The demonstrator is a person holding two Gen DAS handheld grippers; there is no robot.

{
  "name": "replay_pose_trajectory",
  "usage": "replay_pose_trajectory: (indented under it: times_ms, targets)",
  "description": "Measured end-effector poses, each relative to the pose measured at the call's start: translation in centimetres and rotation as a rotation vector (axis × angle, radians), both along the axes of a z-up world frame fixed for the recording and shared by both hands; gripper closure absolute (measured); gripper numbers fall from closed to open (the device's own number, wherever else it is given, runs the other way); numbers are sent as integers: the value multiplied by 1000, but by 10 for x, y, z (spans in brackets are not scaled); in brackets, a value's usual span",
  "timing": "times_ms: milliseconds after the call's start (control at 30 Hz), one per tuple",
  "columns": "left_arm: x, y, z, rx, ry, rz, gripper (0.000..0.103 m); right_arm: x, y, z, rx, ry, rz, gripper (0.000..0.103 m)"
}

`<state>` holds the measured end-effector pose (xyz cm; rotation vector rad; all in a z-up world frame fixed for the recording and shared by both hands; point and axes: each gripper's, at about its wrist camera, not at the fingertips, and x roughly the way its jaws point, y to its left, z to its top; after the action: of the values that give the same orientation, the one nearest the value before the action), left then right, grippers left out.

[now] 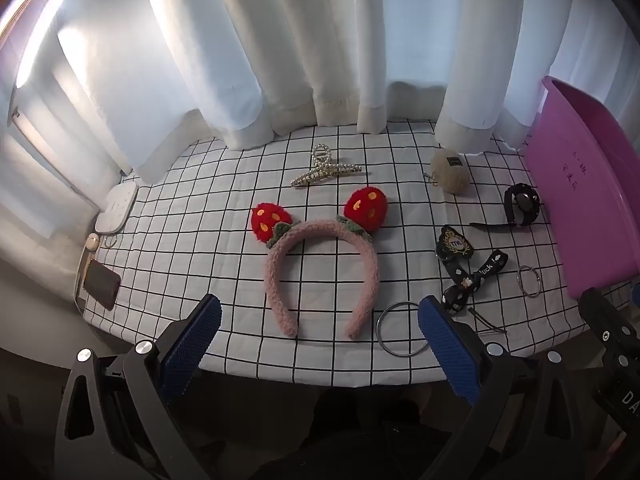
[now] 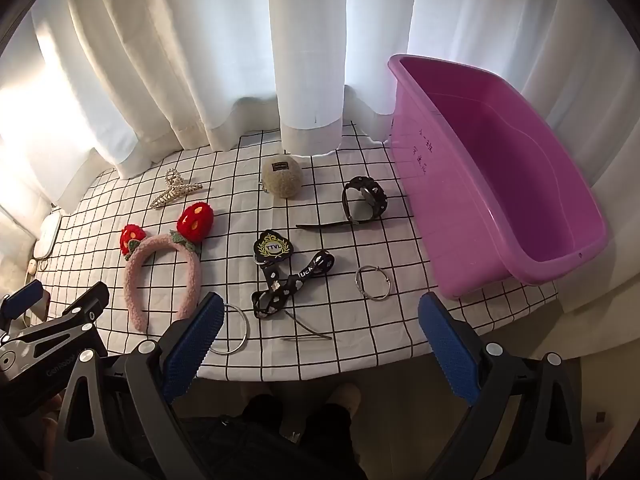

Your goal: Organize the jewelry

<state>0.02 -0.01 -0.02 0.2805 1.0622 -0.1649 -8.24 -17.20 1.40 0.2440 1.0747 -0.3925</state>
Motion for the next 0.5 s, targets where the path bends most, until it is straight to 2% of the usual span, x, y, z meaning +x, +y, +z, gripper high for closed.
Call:
replay_pose_trajectory:
  times_ms: [500]
  targets:
    - [0, 0, 3, 0, -5, -2, 6, 0, 0, 1, -1, -2, 0, 10]
